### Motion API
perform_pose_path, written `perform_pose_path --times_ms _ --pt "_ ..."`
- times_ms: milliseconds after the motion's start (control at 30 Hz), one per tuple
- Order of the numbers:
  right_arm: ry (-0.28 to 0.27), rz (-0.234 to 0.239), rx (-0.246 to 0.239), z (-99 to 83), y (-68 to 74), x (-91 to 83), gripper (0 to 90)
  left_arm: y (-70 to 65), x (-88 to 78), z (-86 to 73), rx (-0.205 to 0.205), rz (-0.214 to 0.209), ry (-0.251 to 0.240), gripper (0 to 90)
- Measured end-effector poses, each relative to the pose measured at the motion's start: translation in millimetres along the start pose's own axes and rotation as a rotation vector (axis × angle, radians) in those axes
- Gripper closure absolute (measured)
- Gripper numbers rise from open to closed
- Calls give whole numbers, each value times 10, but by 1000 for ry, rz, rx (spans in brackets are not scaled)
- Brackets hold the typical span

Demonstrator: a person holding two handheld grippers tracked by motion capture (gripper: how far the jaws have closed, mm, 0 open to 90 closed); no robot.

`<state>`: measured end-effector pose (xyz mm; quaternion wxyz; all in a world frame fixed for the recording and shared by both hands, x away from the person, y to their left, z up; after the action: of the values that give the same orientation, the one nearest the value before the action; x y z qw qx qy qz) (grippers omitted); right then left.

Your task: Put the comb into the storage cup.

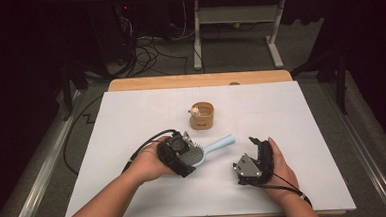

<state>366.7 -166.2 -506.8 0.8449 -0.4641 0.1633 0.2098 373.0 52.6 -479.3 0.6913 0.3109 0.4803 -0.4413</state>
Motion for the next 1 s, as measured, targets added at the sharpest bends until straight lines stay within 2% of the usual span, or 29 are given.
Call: perform_pose_path --times_ms 567,733,1000 --pt "0 -27 -93 46 35 -3 31 -60 17 53 13 -4 -6 204" --pt "-5 -31 -107 61 54 -7 60 -99 31 92 31 -11 -9 204" --pt "-27 -44 -162 137 105 -6 121 -147 64 170 37 -20 -14 204"
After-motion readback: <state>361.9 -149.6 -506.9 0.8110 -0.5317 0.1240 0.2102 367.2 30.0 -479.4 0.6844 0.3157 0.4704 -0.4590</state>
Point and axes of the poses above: each handheld gripper's, and its own axes: x roughly forward along the jaws, z roughly out of its top, y roughly to its left, the point moved 7 cm from there along x, roughly forward along the jaws, and after that the axes turned 2 degrees about y, right-handed, at the moved point
